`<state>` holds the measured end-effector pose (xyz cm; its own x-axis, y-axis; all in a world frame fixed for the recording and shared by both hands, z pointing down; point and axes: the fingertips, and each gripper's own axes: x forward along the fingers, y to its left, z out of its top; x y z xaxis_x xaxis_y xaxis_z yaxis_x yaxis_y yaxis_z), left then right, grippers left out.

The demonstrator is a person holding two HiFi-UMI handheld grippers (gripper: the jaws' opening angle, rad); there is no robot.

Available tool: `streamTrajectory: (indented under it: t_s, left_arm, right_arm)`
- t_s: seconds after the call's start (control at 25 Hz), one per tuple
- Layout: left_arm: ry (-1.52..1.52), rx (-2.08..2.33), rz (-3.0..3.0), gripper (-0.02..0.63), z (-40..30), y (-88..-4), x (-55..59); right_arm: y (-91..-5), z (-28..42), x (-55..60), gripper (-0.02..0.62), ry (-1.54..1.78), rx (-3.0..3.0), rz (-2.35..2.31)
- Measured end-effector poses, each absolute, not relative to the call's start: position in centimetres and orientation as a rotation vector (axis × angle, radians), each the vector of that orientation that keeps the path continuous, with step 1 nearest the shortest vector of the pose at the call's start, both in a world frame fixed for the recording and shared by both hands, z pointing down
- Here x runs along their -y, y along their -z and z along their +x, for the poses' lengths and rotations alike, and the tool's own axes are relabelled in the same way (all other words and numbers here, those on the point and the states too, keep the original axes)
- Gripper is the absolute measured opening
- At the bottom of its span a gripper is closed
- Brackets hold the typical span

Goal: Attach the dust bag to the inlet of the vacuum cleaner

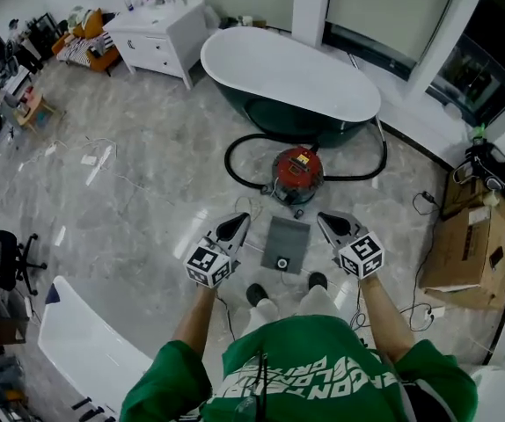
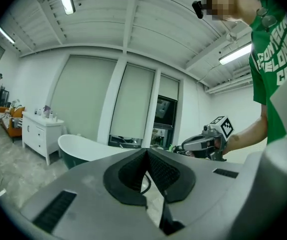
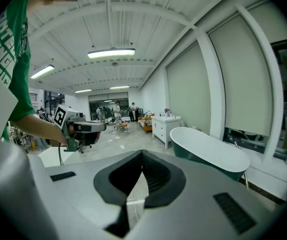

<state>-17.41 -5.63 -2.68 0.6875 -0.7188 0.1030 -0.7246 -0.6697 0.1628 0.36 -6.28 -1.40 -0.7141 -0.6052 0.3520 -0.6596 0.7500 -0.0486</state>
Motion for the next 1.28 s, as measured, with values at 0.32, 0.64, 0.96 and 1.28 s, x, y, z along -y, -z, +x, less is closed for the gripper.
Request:
streamTrajectory:
  t_s: [0.32, 0.64, 0.96, 1.28]
  left_arm:
    - [-0.137, 0.999, 2.755, 0.005, -17.0, -0.5, 8.5]
    - [-0.132, 1.080, 2.652, 0.005, -15.8, -8.4, 13.2]
    - [-0.109, 1.008, 2.615, 0.005, -14.6, -20.9, 15.6]
    - [-0.195, 0.896, 2.667, 0.005, -13.8, -36.7, 17.0]
  right_arm:
    - [-1.2, 0.4, 8.9, 0.008, -0.278, 2.595, 1.016]
    - [-9.4, 0.9, 12.6, 0.008, -0.320, 2.574, 0.956]
    - [-22.1, 1.5, 15.4, 0.008, -0.335, 2.520, 0.852]
    - [-36.8, 0.6, 18.1, 0.008, -0.323, 2.550, 0.790]
